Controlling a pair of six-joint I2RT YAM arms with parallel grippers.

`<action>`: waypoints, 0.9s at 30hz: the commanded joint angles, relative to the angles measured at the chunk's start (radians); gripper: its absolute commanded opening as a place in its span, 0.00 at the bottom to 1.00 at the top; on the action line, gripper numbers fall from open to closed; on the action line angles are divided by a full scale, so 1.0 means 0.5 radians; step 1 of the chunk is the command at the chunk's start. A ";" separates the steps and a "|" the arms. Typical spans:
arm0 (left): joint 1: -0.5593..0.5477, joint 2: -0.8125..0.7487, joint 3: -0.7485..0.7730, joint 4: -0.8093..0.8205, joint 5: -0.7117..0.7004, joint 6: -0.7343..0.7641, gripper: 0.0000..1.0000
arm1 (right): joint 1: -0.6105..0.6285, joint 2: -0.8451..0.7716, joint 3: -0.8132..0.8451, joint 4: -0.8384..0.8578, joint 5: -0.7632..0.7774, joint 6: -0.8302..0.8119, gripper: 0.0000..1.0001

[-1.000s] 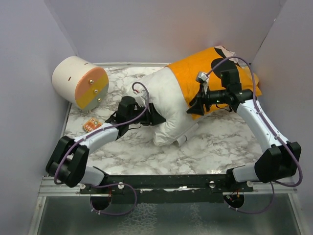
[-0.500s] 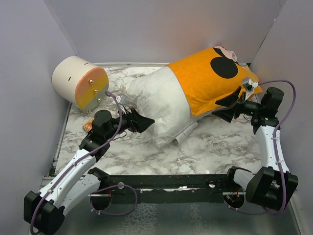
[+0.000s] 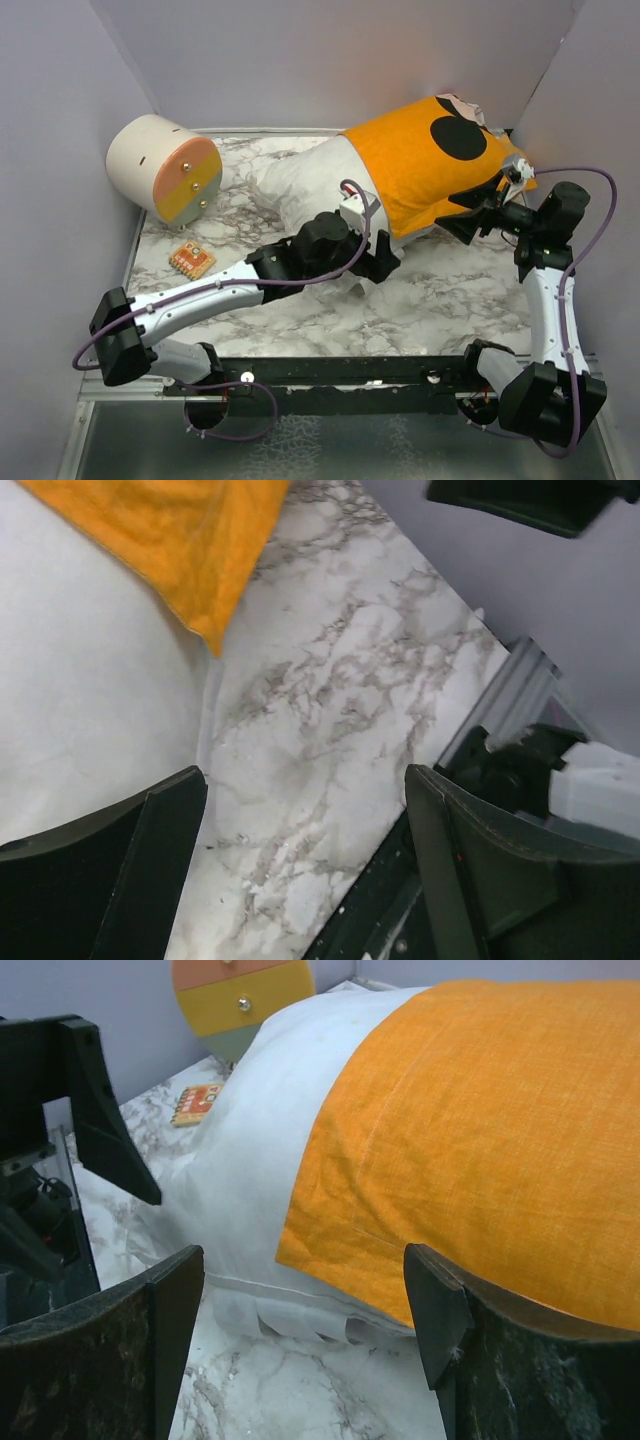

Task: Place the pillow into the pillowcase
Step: Stuff the pillow into the pillowcase.

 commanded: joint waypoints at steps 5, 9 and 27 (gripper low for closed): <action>0.417 0.421 0.036 0.690 0.190 -0.434 0.77 | -0.010 -0.090 -0.019 0.128 0.179 0.115 0.80; 0.442 0.681 0.241 0.761 0.221 -0.497 0.74 | -0.010 -0.134 -0.042 0.162 0.162 0.128 0.79; 0.707 0.904 0.173 1.416 0.651 -0.807 0.05 | -0.010 0.001 0.044 -0.910 -0.086 -1.757 1.00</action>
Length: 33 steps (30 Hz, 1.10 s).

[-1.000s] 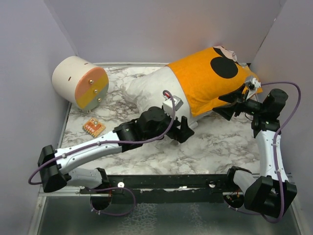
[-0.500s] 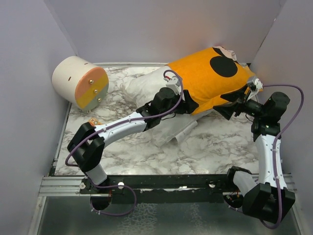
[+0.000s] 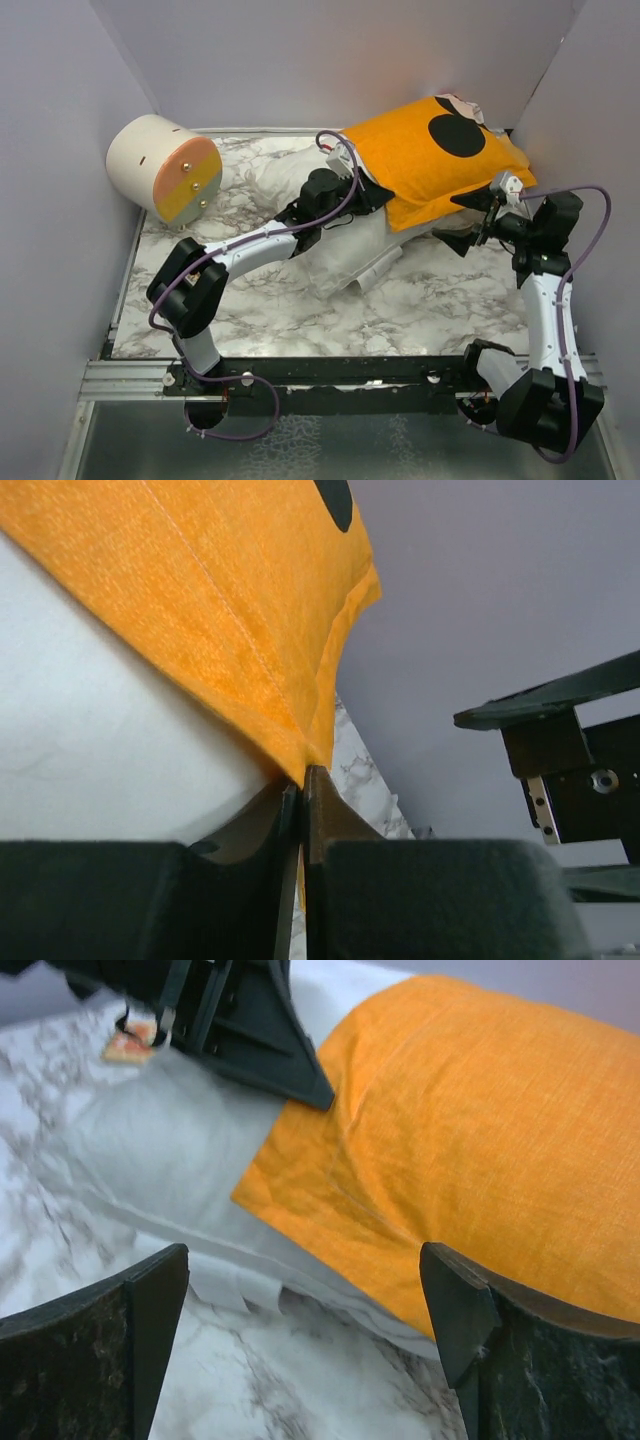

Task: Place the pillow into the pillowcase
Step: Stuff the pillow into the pillowcase.

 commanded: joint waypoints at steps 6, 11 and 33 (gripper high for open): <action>0.051 0.018 0.024 0.391 0.437 -0.195 0.00 | -0.010 0.250 0.346 -1.280 -0.065 -1.947 1.00; 0.022 -0.006 0.101 0.387 0.513 -0.212 0.00 | 0.017 0.149 0.233 -0.759 0.069 -1.631 1.00; -0.039 0.078 0.313 0.238 0.567 -0.105 0.01 | 0.809 0.313 -0.052 0.493 1.271 -0.747 0.27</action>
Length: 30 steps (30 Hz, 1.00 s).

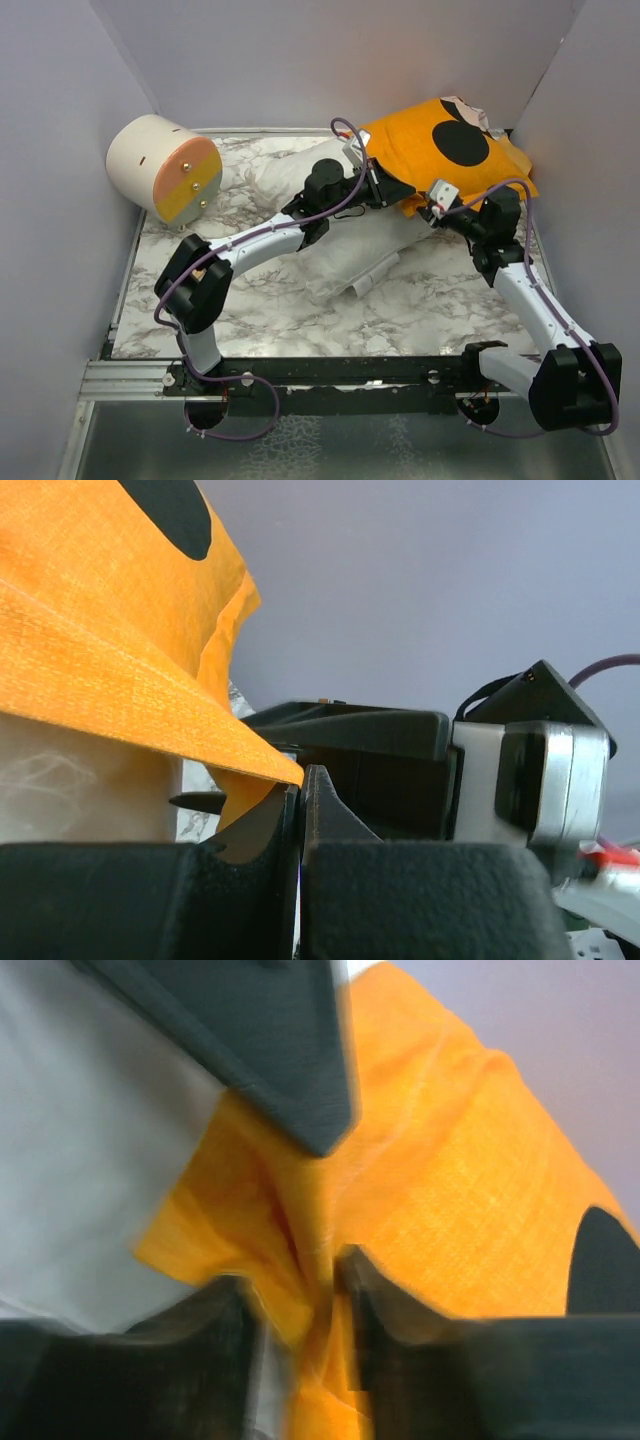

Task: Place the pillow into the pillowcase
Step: Stuff the pillow into the pillowcase.

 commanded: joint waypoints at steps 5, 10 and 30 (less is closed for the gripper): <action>0.064 -0.322 -0.014 -0.579 -0.024 0.704 0.39 | -0.042 0.015 0.077 0.325 0.174 0.725 0.01; 0.083 -0.833 -0.404 -1.230 -0.334 1.262 0.66 | -0.188 0.072 0.181 0.219 -0.031 0.945 0.01; 0.248 -1.441 -1.444 -0.782 -0.176 0.725 0.90 | -0.223 0.230 0.351 -0.307 -0.858 0.631 0.00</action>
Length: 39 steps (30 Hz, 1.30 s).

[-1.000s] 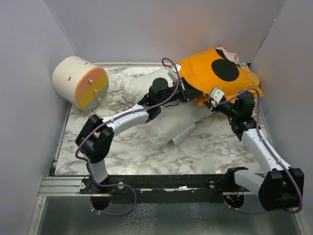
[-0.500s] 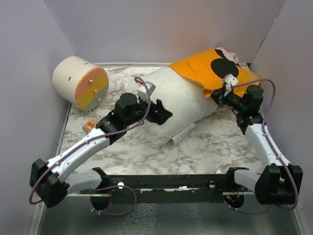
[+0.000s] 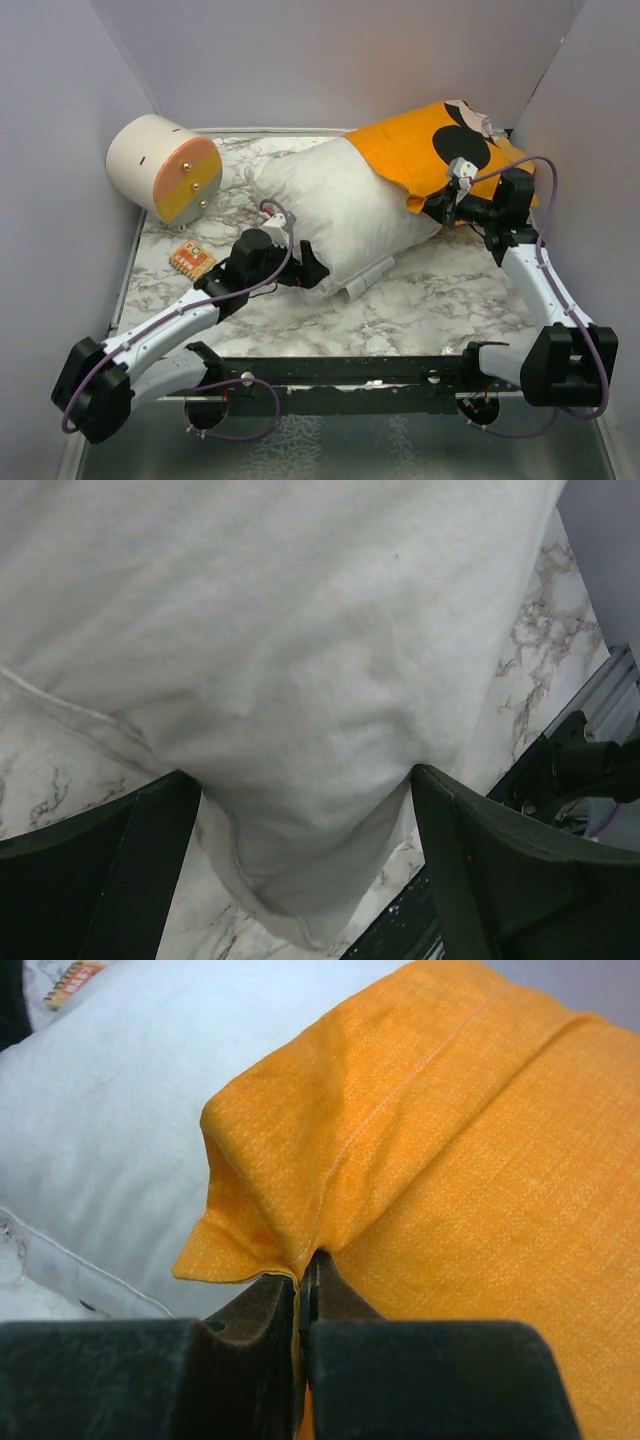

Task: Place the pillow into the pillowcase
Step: Stuff the pillow into the pillowcase.

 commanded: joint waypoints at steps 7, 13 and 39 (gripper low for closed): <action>0.054 0.651 0.303 0.682 0.407 -0.151 0.64 | 0.013 0.020 0.178 -0.220 -0.369 -0.073 0.00; 0.054 0.644 0.642 0.590 0.616 -0.091 0.00 | 0.013 0.064 0.701 -0.673 -0.411 -0.202 0.00; 0.167 0.906 0.288 1.896 1.122 -1.334 0.00 | 0.474 1.029 1.743 -0.967 0.107 0.263 0.01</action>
